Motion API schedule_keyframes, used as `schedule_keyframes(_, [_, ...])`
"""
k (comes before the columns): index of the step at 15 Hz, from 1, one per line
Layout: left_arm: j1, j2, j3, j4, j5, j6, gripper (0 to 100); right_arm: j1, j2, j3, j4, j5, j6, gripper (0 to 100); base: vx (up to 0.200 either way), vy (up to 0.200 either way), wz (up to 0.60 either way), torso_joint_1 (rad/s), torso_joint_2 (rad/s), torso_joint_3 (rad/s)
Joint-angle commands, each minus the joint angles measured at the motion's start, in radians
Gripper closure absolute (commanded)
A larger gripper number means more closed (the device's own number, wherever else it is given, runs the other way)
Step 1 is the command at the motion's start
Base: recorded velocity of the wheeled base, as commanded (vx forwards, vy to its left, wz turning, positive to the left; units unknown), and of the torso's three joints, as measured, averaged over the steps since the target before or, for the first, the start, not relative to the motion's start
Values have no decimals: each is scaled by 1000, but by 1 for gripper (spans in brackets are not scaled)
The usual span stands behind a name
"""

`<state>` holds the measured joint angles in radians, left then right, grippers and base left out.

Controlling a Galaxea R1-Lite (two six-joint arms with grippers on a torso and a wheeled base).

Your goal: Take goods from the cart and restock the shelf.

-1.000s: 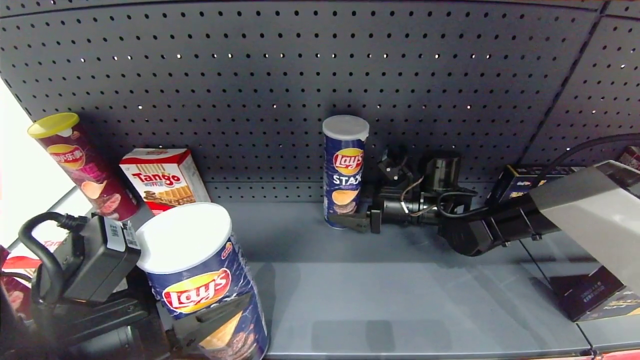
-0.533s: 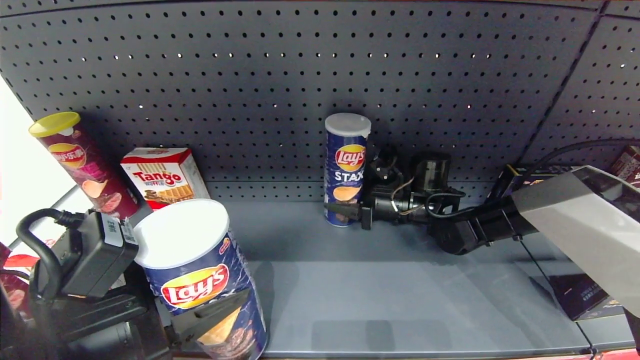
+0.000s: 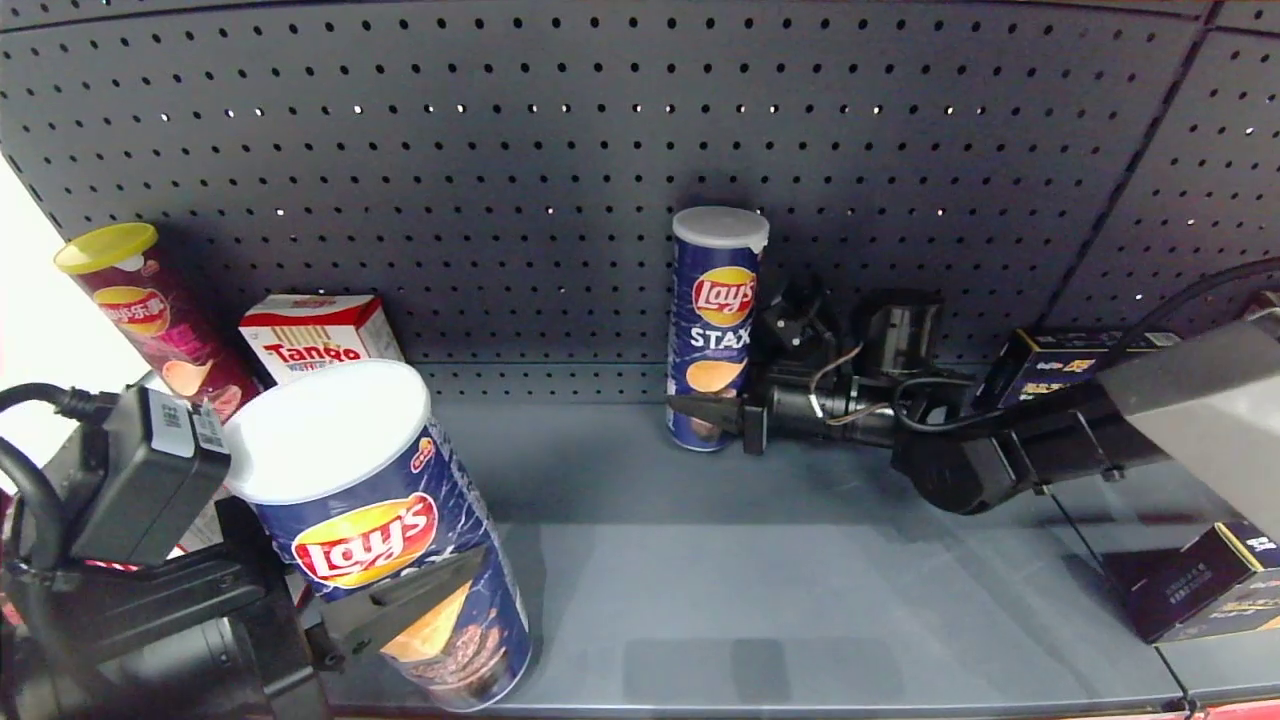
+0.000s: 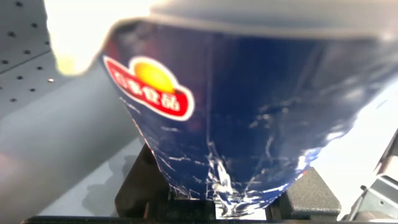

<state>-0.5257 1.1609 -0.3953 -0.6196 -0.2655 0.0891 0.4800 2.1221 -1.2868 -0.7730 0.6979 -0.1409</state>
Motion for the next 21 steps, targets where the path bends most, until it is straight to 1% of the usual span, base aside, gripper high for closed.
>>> schedule_keyframes(1, [10, -15, -4, 0, -3, 0, 100, 22, -152, 146, -11, -20, -2, 100, 0, 0, 0, 0, 0, 0])
schedule_keyframes(3, [10, -24, -8, 3, -1, 0, 100, 65, -195, 262, -101, -81, 3, 100, 0, 0, 0, 0, 0, 0])
schedule_keyframes(4, [10, -24, -8, 3, -1, 0, 100, 65, -195, 262, -101, -81, 3, 100, 0, 0, 0, 0, 0, 0])
schedule_keyframes(5, [10, -26, -8, 6, -1, 1, 100, 109, -218, 385, -209, -127, 14, 100, 0, 0, 0, 0, 0, 0])
schedule_keyframes(6, [10, -26, -11, 8, -1, 1, 100, 131, -226, 443, -246, -144, 20, 100, 0, 0, 0, 0, 0, 0])
schedule_keyframes(8, [10, -24, -10, 9, 0, 1, 100, 163, -235, 540, -331, -161, 47, 100, 0, 0, 0, 0, 0, 0])
schedule_keyframes(11, [10, -24, -13, 9, 3, 1, 100, 184, -220, 644, -447, -178, 53, 100, 0, 0, 0, 0, 0, 0])
schedule_keyframes(13, [12, -23, -22, 9, 5, 1, 100, 196, -220, 704, -483, -181, 52, 100, 0, 0, 0, 0, 0, 0])
schedule_keyframes(15, [13, -23, -23, 9, 6, 1, 100, 223, -222, 755, -517, -222, 52, 100, 0, 0, 0, 0, 0, 0])
schedule_keyframes(18, [15, -23, -22, 11, 6, 1, 100, 253, -228, 801, -546, -233, 52, 100, 0, 0, 0, 0, 0, 0])
schedule_keyframes(21, [32, -24, -19, 11, 3, 1, 100, 261, -255, 839, -551, -245, 52, 100, 0, 0, 0, 0, 0, 0])
